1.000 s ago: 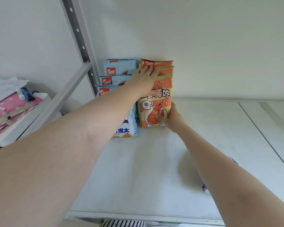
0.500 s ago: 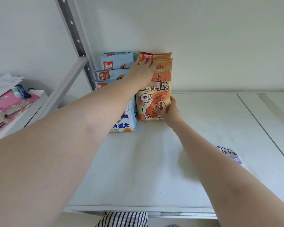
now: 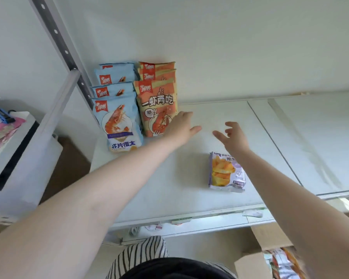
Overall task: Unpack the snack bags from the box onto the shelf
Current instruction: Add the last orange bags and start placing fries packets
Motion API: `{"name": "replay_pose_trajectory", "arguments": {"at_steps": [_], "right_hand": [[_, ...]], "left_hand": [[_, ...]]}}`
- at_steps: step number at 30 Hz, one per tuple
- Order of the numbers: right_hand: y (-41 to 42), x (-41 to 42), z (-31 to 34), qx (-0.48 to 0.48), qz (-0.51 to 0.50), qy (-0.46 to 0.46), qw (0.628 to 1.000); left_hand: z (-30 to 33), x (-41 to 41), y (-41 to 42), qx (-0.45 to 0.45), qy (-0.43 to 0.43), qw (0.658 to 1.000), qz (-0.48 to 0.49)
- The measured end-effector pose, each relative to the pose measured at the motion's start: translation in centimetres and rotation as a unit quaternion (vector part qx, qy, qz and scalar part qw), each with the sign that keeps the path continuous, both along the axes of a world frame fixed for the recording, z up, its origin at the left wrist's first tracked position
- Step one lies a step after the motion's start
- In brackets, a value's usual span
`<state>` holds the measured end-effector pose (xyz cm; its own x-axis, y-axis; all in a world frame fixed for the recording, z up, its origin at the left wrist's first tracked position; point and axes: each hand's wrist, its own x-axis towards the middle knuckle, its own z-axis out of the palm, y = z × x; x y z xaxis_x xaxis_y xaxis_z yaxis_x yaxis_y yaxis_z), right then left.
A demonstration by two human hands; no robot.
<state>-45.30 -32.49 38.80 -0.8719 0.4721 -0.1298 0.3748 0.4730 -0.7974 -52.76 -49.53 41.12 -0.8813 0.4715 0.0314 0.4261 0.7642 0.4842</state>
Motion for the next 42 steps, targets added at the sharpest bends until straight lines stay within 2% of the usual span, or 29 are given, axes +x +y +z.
{"name": "replay_pose_trajectory", "arguments": {"at_steps": [2,5,7,10,13,16,18,23,26,29,33,35,36,38,40,42], "right_hand": [[2.2,2.7,-0.2,0.0,-0.05,-0.037,0.998],[4.0,5.9,-1.2,0.011,-0.079,-0.138,0.987],[4.2,7.4,-2.0,0.001,-0.072,-0.199,0.977],[3.4,8.8,-3.3,-0.065,-0.083,-0.211,0.972],[2.5,9.5,-4.4,-0.17,-0.092,-0.13,0.972],[2.1,10.0,-4.4,-0.196,-0.078,-0.046,0.976],[1.8,10.2,-3.8,-0.232,-0.051,0.005,0.971],[0.4,9.6,-2.2,-0.348,0.008,0.098,0.932],[-0.2,9.3,-2.3,-0.381,0.029,0.12,0.916],[0.2,9.1,-2.9,-0.373,0.021,0.131,0.918],[1.4,8.7,-2.9,-0.366,0.048,0.073,0.926],[2.4,8.6,-3.1,-0.338,0.065,0.057,0.937],[2.9,8.7,-3.2,-0.32,0.068,0.054,0.944],[3.8,8.9,-3.4,-0.301,0.074,0.059,0.949],[4.5,9.0,-3.8,-0.296,0.084,0.067,0.949],[4.9,8.8,-4.3,-0.268,0.087,0.076,0.956]], "left_hand": [[-2.3,2.4,1.7,0.05,-0.121,0.99,0.049],[-5.4,6.0,4.0,0.135,-0.264,0.948,0.121],[-7.1,7.8,5.4,0.183,-0.306,0.921,0.154],[-8.0,9.6,6.9,0.238,-0.342,0.892,0.173],[-8.0,10.5,7.9,0.285,-0.349,0.873,0.187],[-6.8,11.0,8.3,0.366,-0.323,0.849,0.202],[-6.1,11.0,8.0,0.399,-0.314,0.843,0.175],[-4.4,11.1,6.9,0.461,-0.322,0.823,0.082],[-3.9,10.2,6.1,0.473,-0.322,0.816,0.083],[-4.4,9.3,5.5,0.486,-0.331,0.806,0.069],[-4.4,8.7,5.6,0.506,-0.372,0.776,0.066],[-4.1,8.2,5.8,0.496,-0.366,0.784,0.073],[-3.7,7.8,5.8,0.476,-0.348,0.804,0.077],[-2.7,6.5,5.8,0.404,-0.29,0.866,0.052],[-1.6,4.9,5.8,0.295,-0.239,0.925,-0.019],[-0.7,3.9,6.3,0.181,-0.185,0.962,-0.086]]}}
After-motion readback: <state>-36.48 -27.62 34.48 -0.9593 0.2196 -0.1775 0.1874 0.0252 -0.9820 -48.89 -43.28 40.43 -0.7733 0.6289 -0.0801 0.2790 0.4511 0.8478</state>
